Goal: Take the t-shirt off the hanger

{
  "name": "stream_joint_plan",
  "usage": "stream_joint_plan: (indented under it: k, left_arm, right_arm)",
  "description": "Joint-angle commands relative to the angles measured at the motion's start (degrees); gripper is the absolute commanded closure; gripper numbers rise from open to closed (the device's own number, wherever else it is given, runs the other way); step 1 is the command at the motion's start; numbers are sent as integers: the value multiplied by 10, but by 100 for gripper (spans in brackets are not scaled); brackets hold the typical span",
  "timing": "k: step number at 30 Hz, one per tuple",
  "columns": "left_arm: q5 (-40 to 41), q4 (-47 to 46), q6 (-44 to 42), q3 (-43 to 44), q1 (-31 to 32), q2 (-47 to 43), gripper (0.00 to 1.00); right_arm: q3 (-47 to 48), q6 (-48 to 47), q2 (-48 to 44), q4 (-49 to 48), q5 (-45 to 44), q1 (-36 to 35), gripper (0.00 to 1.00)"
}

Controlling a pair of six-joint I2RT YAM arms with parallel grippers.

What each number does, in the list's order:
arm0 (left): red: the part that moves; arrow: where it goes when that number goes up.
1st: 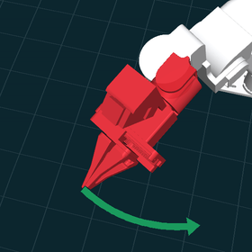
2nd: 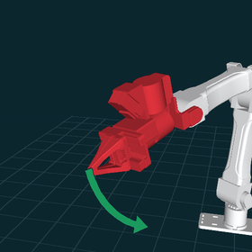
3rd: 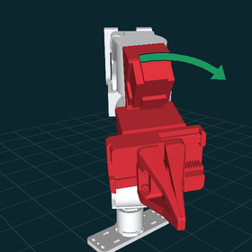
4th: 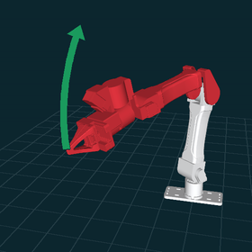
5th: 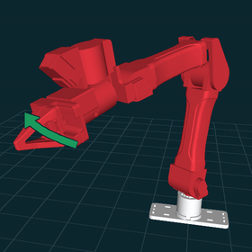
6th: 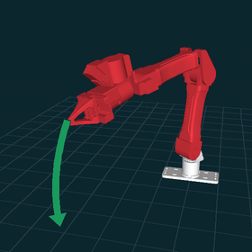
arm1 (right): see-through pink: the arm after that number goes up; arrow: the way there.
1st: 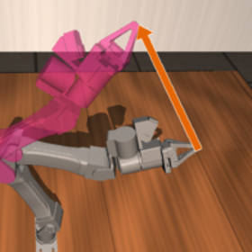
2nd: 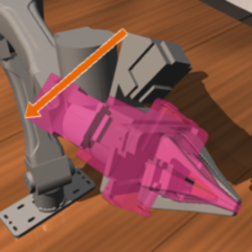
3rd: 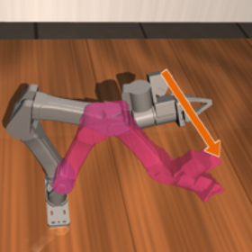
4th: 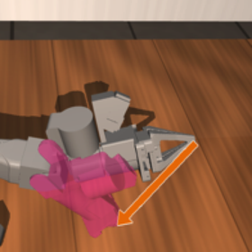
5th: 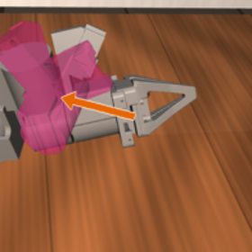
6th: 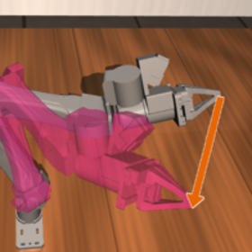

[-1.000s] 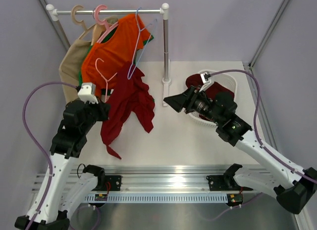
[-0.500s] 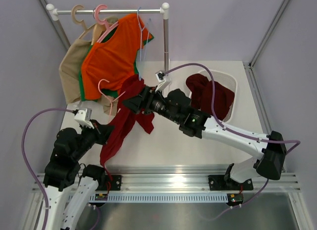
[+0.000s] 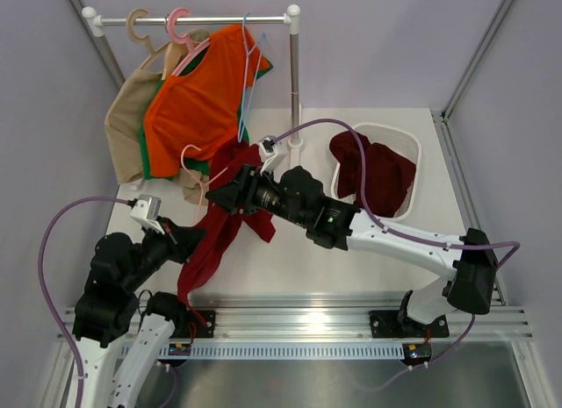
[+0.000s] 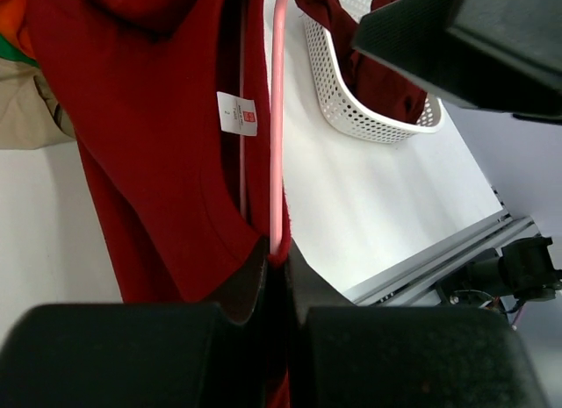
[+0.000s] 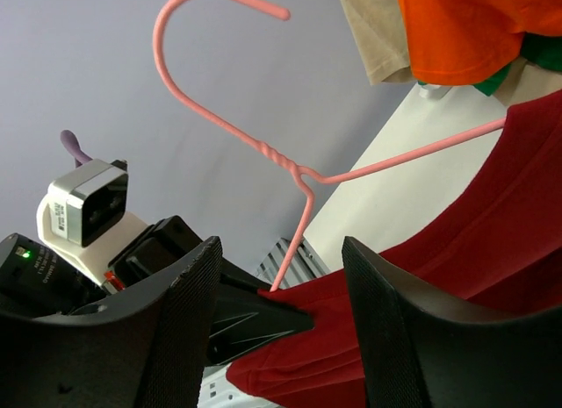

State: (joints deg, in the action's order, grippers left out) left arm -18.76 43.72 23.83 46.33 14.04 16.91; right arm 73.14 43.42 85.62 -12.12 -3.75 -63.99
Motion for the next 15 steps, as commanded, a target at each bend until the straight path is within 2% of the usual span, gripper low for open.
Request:
stream_joint_plan:
  k: [1,6,15]
  left_arm:
    - [-30,-44,11,32,3,-6,100]
    - [-49,-55,21,43,3,-2,100]
    - [-65,-67,36,39,3,-1,100]
  right_arm:
    - [27,11,23,0,10,-11,36]
    - [42,25,52,-7,30,-19,38]
    - [52,24,74,-44,69,-20,60]
